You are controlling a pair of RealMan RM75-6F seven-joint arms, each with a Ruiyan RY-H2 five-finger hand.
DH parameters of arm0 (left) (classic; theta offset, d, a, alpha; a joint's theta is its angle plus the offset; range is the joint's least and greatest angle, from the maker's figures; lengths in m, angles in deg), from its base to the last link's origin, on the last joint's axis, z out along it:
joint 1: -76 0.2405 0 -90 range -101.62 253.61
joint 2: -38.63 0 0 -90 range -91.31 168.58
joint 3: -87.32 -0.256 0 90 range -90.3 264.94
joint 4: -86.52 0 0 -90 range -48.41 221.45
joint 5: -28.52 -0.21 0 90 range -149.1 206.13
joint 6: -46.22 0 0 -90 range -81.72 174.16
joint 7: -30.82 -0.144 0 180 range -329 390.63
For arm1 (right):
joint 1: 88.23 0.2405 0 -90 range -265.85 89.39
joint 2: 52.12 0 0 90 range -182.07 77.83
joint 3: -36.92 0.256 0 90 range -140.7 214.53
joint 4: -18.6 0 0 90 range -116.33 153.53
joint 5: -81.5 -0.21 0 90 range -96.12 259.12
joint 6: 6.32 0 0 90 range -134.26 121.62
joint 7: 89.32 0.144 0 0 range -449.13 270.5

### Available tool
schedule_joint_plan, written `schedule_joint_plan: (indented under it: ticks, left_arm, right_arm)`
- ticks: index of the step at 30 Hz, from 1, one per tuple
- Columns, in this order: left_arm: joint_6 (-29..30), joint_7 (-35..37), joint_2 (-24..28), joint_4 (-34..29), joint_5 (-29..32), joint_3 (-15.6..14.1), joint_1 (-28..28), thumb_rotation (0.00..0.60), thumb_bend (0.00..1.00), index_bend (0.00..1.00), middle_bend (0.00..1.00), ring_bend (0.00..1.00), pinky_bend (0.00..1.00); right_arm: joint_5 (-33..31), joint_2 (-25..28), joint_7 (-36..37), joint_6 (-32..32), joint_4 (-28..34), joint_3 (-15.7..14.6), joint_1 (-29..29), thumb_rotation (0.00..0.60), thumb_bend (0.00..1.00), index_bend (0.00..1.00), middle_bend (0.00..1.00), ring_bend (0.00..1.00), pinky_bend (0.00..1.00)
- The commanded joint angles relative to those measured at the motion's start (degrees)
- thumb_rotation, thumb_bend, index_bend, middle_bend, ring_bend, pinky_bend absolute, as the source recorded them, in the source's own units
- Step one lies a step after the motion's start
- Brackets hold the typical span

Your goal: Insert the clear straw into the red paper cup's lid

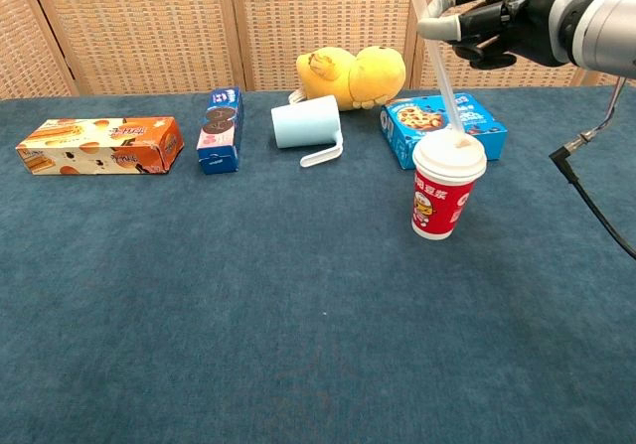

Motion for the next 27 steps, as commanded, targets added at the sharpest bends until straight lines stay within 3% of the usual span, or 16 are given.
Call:
schedule_joint_plan:
  ticks: [1, 27]
  left_arm:
    - [0.1, 0.1, 0.0, 0.0, 0.0, 0.0, 0.0, 0.6, 0.16, 0.0, 0.0, 0.0, 0.0]
    - [0.2, 0.5, 0.1, 0.2, 0.0, 0.0, 0.1, 0.6, 0.16, 0.0, 0.0, 0.0, 0.0]
  right_arm:
    - [0.3, -0.2, 0.0, -0.1, -0.2, 0.1, -0.2, 0.6, 0.55, 0.71, 0.93, 0.87, 1.0]
    - [1.6, -2.6, -2.1, 0.1, -2.7, 0.5, -0.4, 0.6, 0.55, 0.71, 0.93, 0.87, 1.0]
